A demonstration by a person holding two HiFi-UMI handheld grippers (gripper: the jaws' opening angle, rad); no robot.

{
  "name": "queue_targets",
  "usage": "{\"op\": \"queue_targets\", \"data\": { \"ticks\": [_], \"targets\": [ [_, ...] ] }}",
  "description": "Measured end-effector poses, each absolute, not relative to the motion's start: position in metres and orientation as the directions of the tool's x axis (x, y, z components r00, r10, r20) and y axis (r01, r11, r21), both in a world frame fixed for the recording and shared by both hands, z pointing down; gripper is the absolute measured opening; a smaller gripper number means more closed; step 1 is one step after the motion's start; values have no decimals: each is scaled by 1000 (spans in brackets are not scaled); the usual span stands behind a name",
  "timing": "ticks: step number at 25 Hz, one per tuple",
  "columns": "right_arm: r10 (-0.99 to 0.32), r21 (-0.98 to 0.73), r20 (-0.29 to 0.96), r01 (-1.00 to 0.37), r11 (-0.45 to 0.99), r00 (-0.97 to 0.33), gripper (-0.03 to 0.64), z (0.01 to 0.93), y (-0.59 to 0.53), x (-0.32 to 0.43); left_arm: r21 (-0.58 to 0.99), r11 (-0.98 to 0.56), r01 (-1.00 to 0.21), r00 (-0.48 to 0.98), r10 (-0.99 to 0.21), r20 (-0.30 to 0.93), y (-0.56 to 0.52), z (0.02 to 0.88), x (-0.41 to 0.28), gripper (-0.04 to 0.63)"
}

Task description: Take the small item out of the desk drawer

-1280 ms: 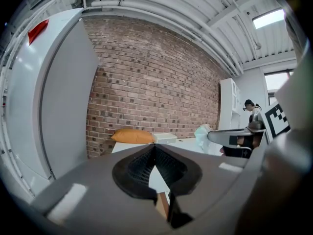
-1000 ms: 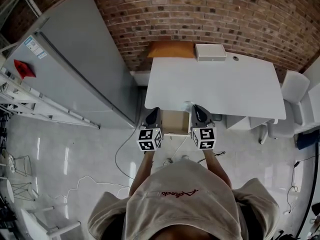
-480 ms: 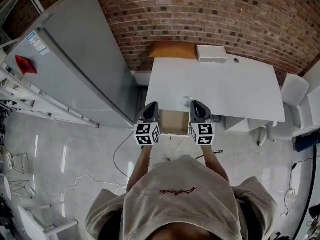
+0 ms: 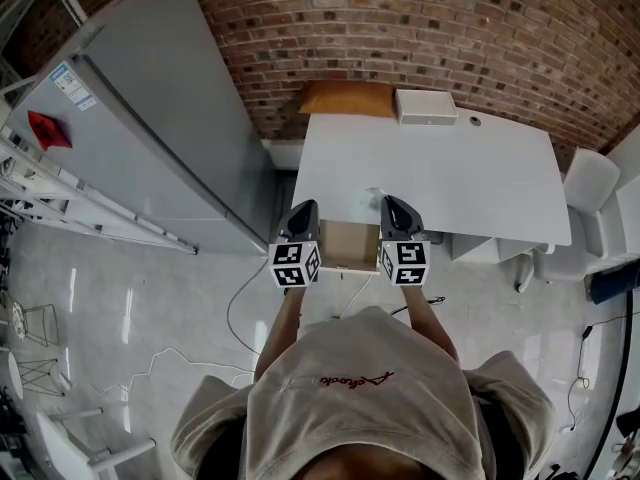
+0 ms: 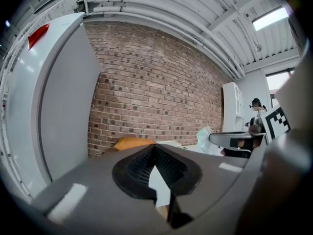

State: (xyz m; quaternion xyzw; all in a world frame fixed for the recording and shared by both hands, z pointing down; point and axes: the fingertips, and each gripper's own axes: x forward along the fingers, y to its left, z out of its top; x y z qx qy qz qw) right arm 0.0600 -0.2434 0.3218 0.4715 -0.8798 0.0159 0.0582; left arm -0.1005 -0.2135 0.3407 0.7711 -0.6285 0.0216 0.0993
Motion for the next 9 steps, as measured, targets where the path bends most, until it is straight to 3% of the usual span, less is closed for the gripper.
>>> {"op": "queue_targets", "data": {
  "ticks": [9],
  "targets": [
    [-832, 33, 126, -836, 547, -540, 11, 324, -253, 64, 119, -194, -974, 211, -964, 159, -225, 341, -100, 9]
  ]
}}
